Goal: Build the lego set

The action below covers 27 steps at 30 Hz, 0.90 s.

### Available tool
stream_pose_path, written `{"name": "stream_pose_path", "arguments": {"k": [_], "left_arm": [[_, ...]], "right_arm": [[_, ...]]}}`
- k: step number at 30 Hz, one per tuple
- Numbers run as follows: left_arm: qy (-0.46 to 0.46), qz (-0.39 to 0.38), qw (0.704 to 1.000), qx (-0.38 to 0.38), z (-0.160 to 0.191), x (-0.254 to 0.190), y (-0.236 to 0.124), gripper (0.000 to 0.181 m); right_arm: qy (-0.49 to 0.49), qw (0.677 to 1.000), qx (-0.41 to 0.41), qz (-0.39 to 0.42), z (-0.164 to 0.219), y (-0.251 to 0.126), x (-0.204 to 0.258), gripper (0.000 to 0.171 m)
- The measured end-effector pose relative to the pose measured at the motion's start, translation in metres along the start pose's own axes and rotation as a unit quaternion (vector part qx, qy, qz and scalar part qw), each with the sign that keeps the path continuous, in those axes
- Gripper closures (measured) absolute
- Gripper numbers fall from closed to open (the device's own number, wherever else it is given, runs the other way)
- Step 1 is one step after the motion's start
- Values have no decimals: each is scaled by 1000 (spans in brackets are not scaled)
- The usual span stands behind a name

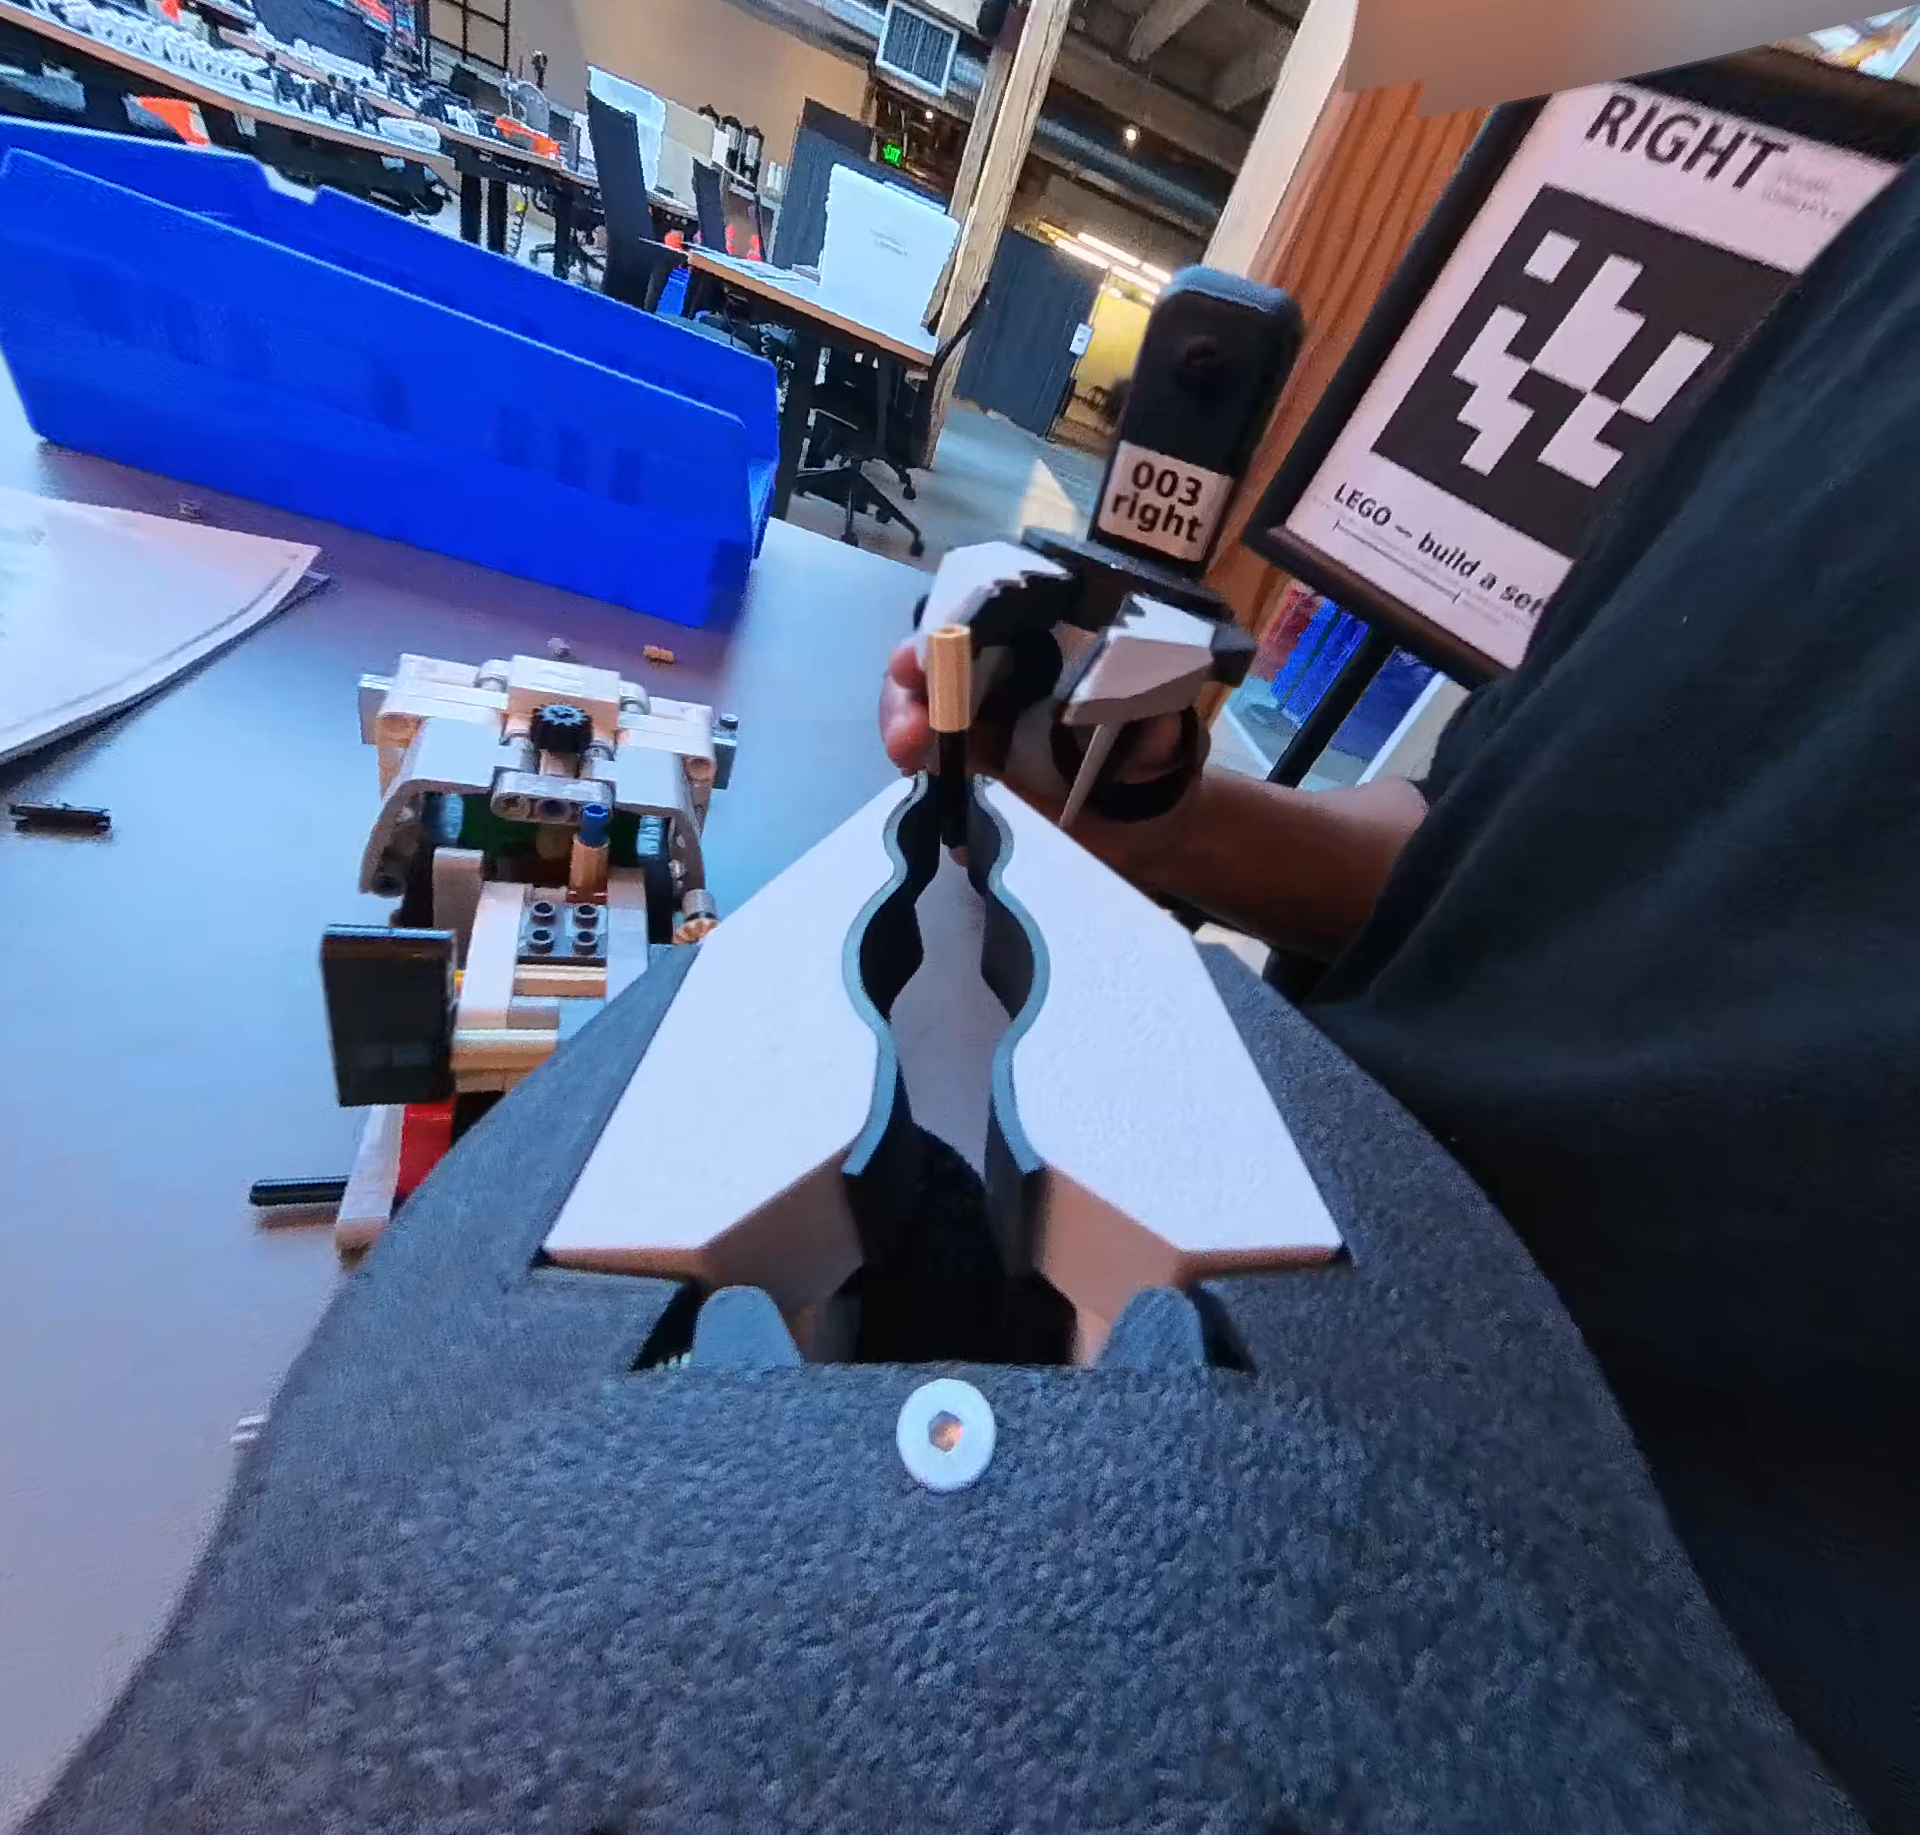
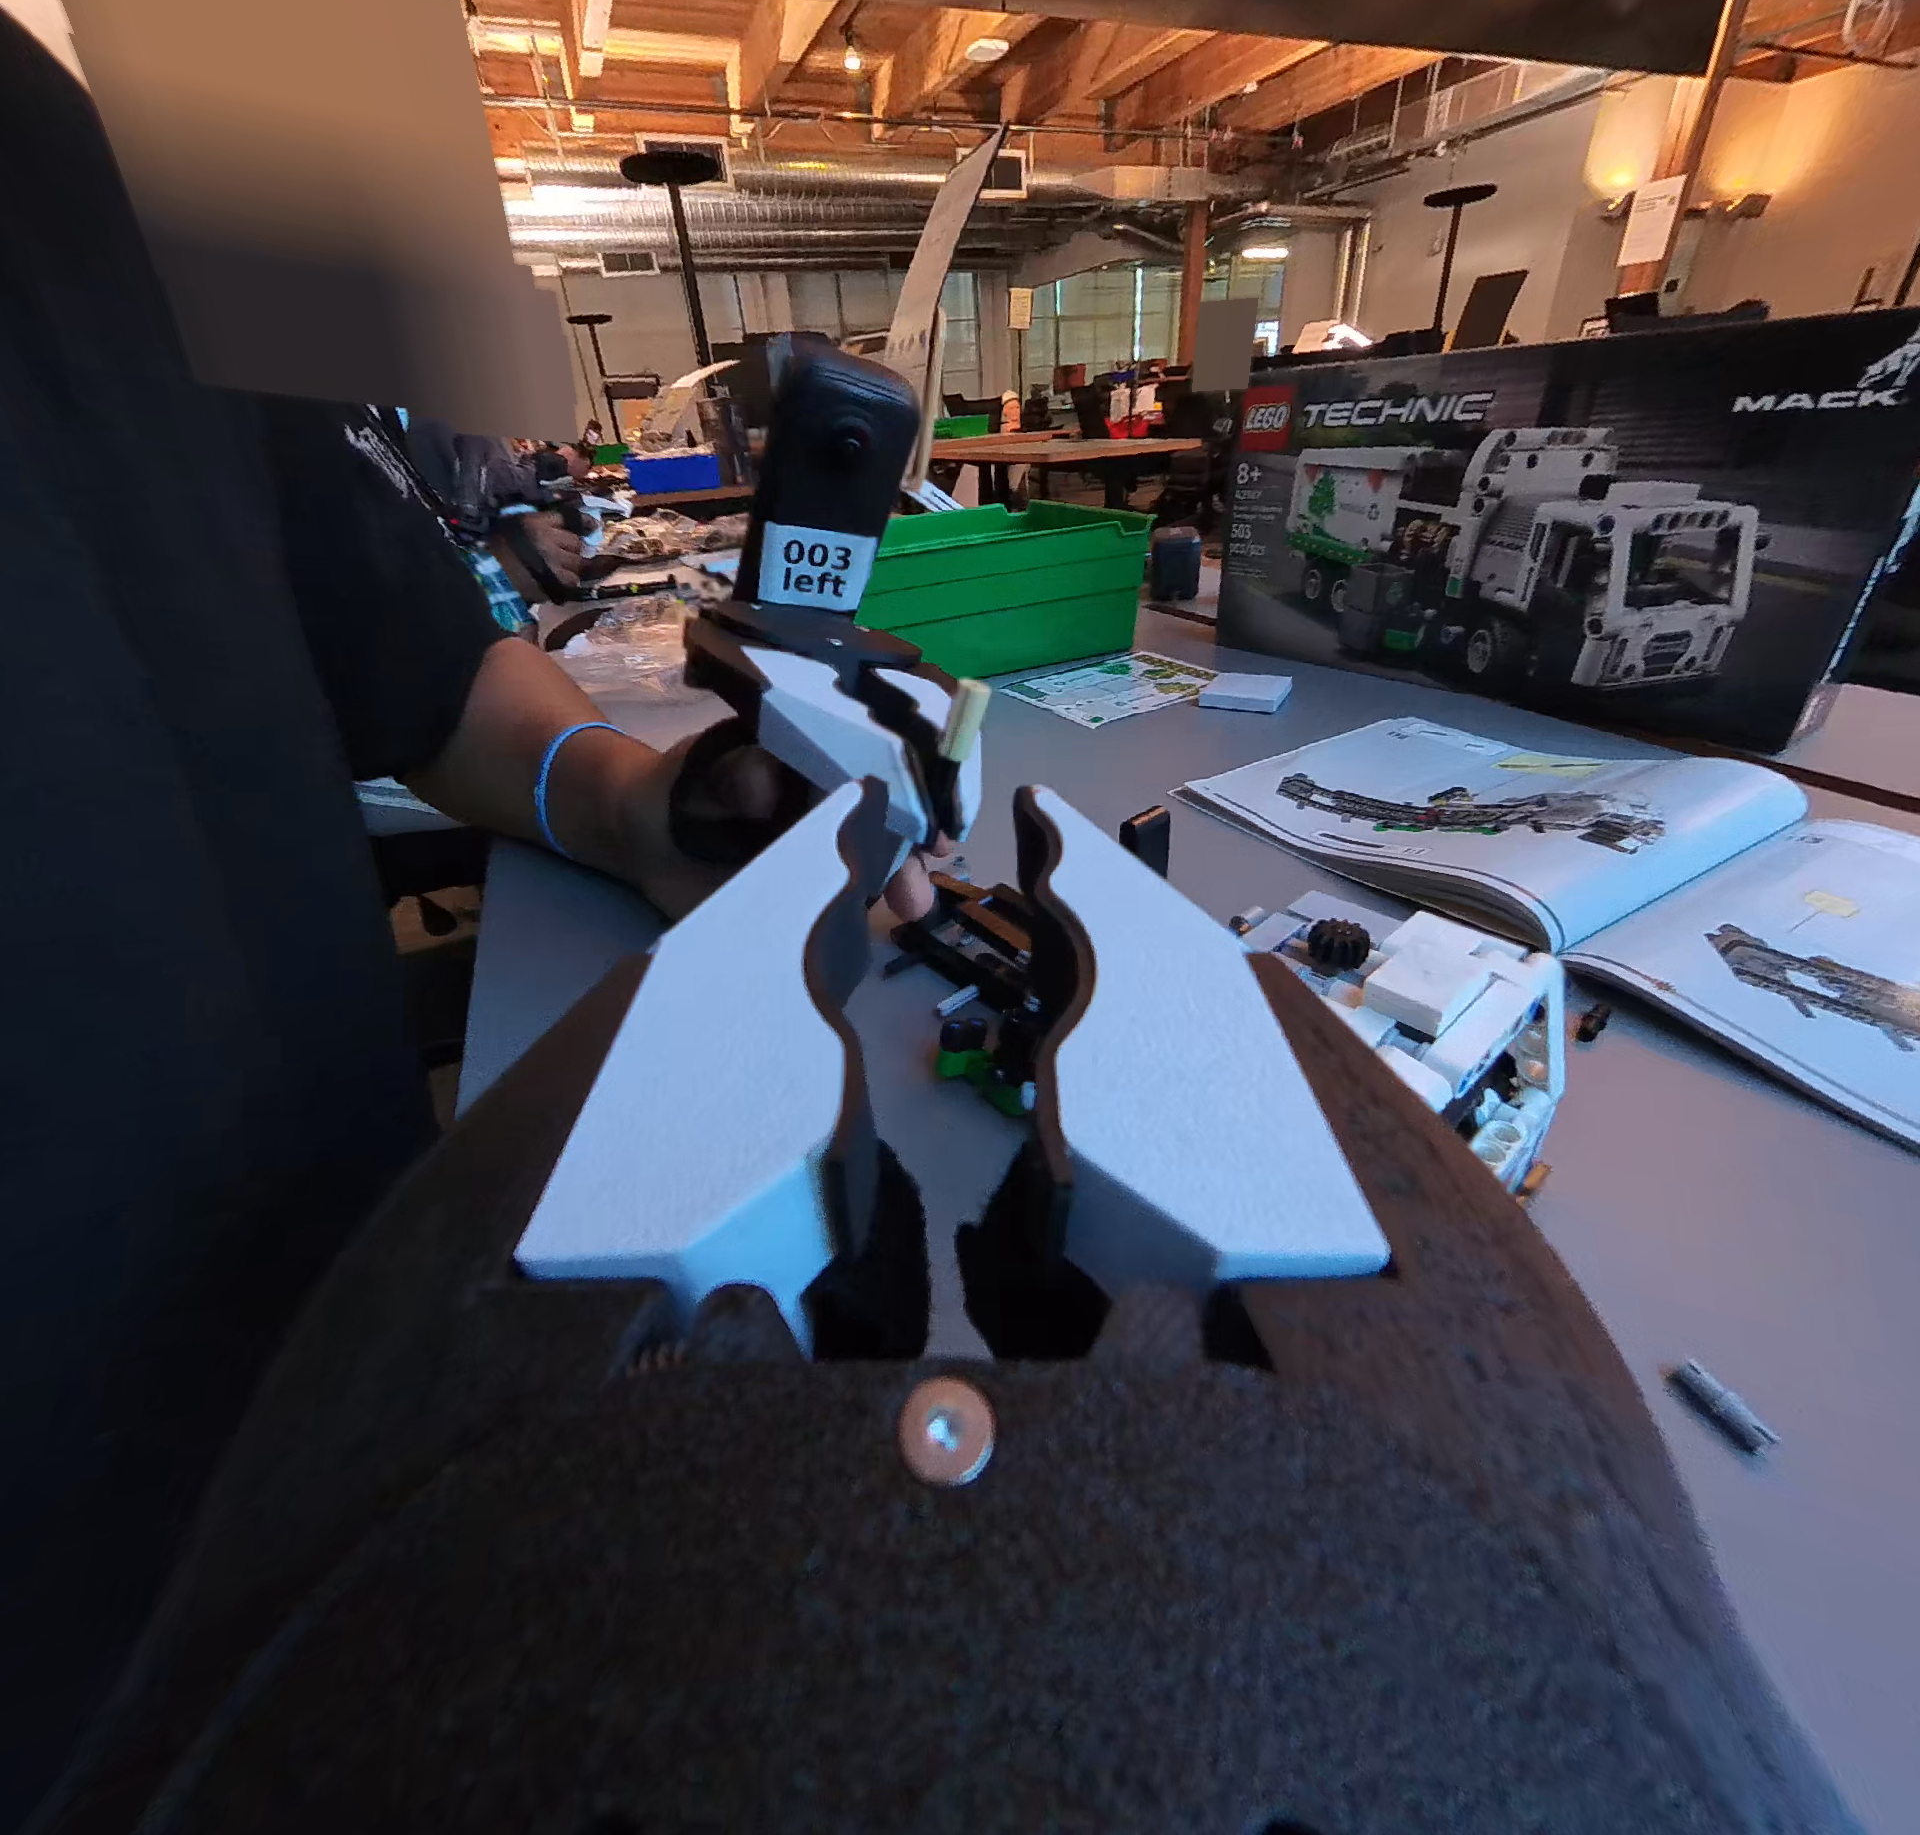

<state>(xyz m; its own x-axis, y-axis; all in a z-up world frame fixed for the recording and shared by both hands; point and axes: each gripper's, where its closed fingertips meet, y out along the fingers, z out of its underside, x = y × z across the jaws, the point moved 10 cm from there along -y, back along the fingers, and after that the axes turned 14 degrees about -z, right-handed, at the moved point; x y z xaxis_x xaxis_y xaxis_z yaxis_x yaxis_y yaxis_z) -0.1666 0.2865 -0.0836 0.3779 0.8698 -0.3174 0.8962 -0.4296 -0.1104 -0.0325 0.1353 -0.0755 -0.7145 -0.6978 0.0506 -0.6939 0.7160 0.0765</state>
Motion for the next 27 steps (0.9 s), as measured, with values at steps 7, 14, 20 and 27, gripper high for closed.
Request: {"name": "stream_pose_path", "arguments": {"k": [7, 14, 20, 27], "left_arm": [[6, 5, 1000, -6, 0, -1, -2, 179], [1, 4, 1000, -6, 0, 0, -2, 180], [11, 3, 1000, -2, 0, -2, -2, 179], [39, -7, 999, 6, 1, -7, 0, 180]], "right_arm": [[-2, 999, 35, 16, 5, 3, 2, 149], [3, 999, 34, 23, 6, 3, -1, 150], [-9, 999, 33, 22, 5, 3, 2, 151], [-23, 1000, 14, 7, 0, 3, 8, 152]]}}
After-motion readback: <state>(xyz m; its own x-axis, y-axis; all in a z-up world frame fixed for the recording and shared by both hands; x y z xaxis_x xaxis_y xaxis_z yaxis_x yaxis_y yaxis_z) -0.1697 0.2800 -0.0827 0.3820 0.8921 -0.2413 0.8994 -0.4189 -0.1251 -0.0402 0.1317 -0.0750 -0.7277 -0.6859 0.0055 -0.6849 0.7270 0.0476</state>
